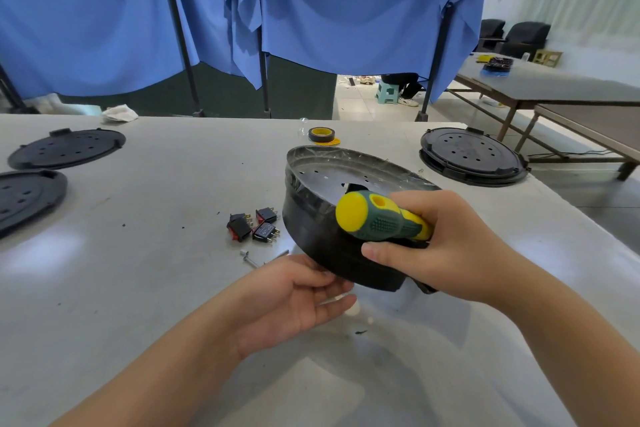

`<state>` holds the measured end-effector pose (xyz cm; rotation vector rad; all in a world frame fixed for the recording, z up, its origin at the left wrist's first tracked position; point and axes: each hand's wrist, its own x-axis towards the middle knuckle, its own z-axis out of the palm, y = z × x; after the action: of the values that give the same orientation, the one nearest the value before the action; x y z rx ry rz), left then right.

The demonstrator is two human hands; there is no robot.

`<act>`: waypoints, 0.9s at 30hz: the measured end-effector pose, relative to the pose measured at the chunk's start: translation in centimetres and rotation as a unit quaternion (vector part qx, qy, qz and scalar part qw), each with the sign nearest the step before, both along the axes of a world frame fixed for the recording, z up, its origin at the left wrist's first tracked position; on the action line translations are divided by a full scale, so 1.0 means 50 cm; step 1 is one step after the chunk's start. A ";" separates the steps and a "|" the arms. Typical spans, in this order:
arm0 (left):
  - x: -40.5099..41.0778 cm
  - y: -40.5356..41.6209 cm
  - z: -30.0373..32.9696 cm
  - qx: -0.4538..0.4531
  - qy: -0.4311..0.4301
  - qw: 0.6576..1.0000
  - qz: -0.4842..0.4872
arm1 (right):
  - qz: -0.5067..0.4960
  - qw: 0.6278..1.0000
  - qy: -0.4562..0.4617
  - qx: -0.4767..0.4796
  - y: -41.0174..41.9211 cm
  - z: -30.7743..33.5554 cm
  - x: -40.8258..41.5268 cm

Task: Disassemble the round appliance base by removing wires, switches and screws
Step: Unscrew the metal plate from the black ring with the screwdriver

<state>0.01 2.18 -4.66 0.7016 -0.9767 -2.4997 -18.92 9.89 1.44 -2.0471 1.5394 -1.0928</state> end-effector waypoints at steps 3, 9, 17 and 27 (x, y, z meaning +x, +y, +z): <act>-0.002 0.002 0.004 0.010 -0.004 1.000 0.000 | 0.005 1.000 -0.001 -0.001 -0.001 0.003 -0.001; 0.000 0.003 0.008 0.061 -0.028 0.998 0.007 | 0.009 1.000 0.015 -0.007 0.000 0.001 0.003; 0.020 -0.011 0.015 0.076 -0.004 0.997 -0.019 | -0.004 0.998 0.050 -0.027 -0.006 -0.004 0.010; 0.048 -0.029 0.016 0.003 -0.020 0.994 -0.104 | 0.007 0.998 0.051 -0.030 -0.005 -0.003 0.009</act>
<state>2.39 0.72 -3.83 0.6871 -1.1083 -2.6771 -18.46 9.66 1.29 -2.1813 1.5547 -1.0551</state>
